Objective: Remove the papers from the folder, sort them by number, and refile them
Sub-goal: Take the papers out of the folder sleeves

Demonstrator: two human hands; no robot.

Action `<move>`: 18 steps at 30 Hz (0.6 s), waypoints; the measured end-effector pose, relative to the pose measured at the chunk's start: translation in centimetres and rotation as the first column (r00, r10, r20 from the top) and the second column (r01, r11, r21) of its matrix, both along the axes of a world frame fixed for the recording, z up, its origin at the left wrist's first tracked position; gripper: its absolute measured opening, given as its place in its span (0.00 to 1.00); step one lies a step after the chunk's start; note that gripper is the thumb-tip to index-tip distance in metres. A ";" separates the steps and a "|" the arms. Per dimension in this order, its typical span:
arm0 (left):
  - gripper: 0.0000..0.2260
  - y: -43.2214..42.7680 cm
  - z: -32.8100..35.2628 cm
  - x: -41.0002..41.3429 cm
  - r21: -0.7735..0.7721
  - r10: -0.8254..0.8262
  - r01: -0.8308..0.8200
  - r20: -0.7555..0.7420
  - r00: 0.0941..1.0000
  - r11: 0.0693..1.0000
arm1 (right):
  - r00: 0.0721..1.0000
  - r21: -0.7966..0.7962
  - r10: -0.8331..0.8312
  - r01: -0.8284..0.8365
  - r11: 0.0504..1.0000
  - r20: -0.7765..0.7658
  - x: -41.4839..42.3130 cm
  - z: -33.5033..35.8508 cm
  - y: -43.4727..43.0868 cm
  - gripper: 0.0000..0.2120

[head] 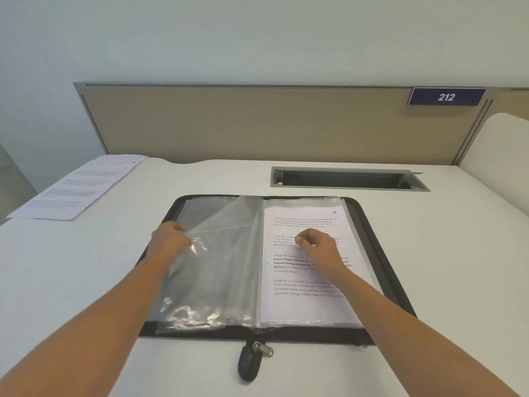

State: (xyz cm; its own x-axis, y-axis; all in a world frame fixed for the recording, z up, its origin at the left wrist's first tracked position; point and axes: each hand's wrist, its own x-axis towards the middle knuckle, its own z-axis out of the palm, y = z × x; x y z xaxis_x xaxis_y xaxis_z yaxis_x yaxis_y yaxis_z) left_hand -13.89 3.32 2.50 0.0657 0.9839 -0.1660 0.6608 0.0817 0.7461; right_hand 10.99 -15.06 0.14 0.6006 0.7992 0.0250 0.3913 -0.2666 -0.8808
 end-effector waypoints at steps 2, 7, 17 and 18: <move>0.10 1.0 0.1 -1.5 0.035 0.062 -0.060 -0.049 0.997 0.998 | 0.993 -0.047 0.028 -0.023 0.999 0.117 0.3 -0.5 -0.1 0.06; 0.11 1.9 0.6 -3.3 0.121 0.140 -0.123 -0.146 0.979 0.985 | 0.868 -0.184 0.159 -0.080 0.980 0.471 1.5 -2.1 -0.5 0.09; 0.05 -3.6 -1.4 3.4 0.409 -0.455 0.504 -0.217 0.864 0.761 | 0.762 -0.247 0.183 -0.032 0.969 0.621 1.4 -3.1 -0.5 0.24; 0.05 -4.0 -1.9 4.1 0.388 -0.532 0.595 -0.267 0.803 0.703 | 0.762 -0.248 0.183 -0.030 0.968 0.621 1.4 -3.2 -0.5 0.26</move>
State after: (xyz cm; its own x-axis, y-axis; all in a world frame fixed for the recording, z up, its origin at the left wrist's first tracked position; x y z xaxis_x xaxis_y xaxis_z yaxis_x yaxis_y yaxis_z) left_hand -9.82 -0.68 0.59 0.6415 0.7354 0.2182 0.5655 -0.6456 0.5132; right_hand 12.42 -15.60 -3.02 0.4175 0.8880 0.1930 0.8758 -0.3366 -0.3460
